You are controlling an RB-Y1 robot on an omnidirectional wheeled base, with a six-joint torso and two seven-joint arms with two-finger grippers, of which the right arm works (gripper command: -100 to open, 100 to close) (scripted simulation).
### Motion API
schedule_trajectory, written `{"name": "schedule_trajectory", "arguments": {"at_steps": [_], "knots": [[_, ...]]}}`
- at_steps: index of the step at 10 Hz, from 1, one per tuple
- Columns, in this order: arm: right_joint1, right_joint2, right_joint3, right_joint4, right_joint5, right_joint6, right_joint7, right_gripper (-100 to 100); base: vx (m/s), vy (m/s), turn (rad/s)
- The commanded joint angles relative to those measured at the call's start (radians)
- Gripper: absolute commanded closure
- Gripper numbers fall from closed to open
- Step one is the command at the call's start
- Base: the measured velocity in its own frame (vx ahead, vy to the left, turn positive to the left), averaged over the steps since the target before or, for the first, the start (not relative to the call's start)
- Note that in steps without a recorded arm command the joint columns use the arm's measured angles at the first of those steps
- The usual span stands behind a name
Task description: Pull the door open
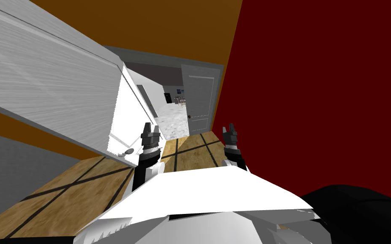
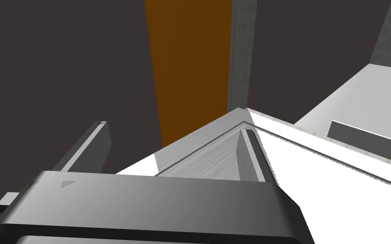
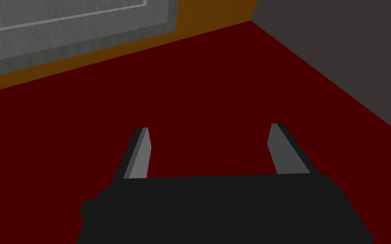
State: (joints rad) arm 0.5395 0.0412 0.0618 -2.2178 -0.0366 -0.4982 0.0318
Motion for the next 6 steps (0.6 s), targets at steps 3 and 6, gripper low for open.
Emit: {"name": "schedule_trajectory", "arguments": {"at_steps": [3, 6], "knots": [[-0.026, -0.027, -0.001, 0.065, 0.019, -0.02, 0.044, -100, 0.118, 0.054, -0.025], [-0.049, -0.047, -0.002, 0.124, 0.036, -0.037, 0.084, -100, 0.168, 0.055, -0.023]]}}
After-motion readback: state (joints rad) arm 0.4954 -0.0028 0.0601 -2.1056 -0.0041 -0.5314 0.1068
